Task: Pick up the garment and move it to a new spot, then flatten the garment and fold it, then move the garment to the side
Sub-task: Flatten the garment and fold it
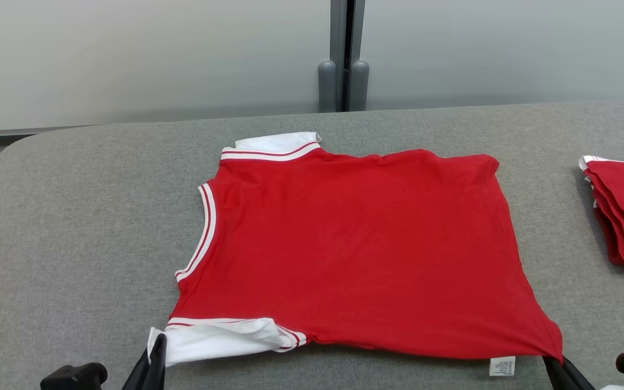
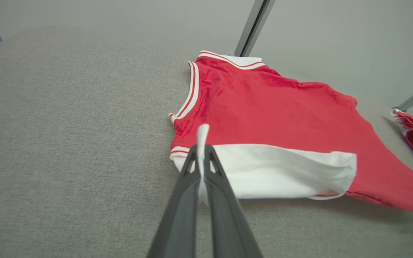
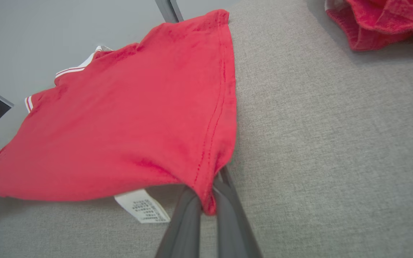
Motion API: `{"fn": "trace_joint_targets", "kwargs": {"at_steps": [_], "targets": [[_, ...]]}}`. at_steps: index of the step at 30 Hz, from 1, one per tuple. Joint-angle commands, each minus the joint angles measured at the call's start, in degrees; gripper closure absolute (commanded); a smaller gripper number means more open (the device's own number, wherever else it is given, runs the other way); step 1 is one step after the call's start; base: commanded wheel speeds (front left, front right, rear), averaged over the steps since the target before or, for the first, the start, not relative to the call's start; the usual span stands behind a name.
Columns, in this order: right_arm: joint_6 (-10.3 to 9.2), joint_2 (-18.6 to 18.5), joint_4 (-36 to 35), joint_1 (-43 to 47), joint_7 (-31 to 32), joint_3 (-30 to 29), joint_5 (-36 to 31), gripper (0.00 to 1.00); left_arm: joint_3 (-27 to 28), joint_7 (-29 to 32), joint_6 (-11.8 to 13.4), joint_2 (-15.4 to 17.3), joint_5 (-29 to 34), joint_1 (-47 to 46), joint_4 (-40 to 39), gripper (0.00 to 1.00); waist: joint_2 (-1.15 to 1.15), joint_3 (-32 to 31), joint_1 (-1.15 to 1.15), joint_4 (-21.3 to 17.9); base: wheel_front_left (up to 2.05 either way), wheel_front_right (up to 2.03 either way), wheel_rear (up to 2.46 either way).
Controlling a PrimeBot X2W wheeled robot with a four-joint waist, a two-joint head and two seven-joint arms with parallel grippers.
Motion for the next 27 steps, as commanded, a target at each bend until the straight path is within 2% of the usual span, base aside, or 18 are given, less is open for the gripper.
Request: {"fn": "trace_joint_targets", "kwargs": {"at_steps": [1,5,10,18,22,23,24,25,26,27], "targets": [[0.0,0.2,-0.5,0.6,0.9,-0.7,-0.7,1.0,0.2,0.0,0.1,0.3,-0.4,-1.0,0.1,1.0,0.0,0.2,0.0,0.0,0.0,0.0,0.0],[0.0,1.5,-1.4,0.0,3.8,-2.2,-1.3,1.0,0.0,-0.4,-0.7,0.8,-0.7,-3.5,2.0,1.0,0.0,1.3,0.0,-0.2,0.0,0.0,0.0],[0.0,1.2,-1.3,-4.1,5.9,-2.9,-1.6,1.0,-0.2,-1.8,-2.6,1.8,-0.7,-9.8,5.8,1.0,0.0,4.2,0.0,-0.7,0.0,0.0,0.0],[0.0,-0.9,3.3,-13.7,5.3,-2.3,-0.4,1.0,-1.5,-4.7,-5.9,2.6,-0.9,-23.3,16.1,1.0,0.0,9.9,0.0,-1.5,0.0,0.0,0.0],[0.0,-1.4,5.5,-16.6,4.2,-0.8,0.2,1.0,-1.6,-7.3,-6.7,2.5,-0.7,-27.3,20.6,1.0,0.0,11.3,0.0,-1.7,0.0,0.0,0.0],[0.0,-1.7,6.2,-17.3,3.8,-0.1,0.2,0.97,-1.6,-8.3,-6.9,2.6,-0.5,-28.3,22.0,1.0,0.0,11.7,0.0,-1.9,0.0,0.0,0.0],[0.0,-2.0,6.4,-18.2,2.6,0.5,0.3,0.53,-1.5,-9.2,-7.0,2.6,-0.4,-29.1,23.2,1.0,0.0,12.1,0.0,-2.1,0.0,0.0,0.0],[0.0,-2.0,6.7,-18.9,1.8,1.1,0.8,0.0,-1.2,-10.2,-7.0,2.4,-0.7,-30.0,24.3,1.0,0.0,12.5,0.0,-2.2,0.0,0.0,0.0],[0.0,-2.2,7.0,-19.4,0.8,1.6,0.9,0.0,-1.0,-11.1,-7.1,2.4,-0.8,-30.7,25.4,0.97,0.0,12.9,0.0,-2.3,0.0,0.0,0.0],[0.0,-2.4,7.3,-19.9,-0.3,1.8,1.1,0.0,-0.8,-12.1,-7.0,2.4,-0.6,-31.5,26.4,0.84,0.0,13.1,0.0,-2.4,0.0,0.0,0.0]]}}
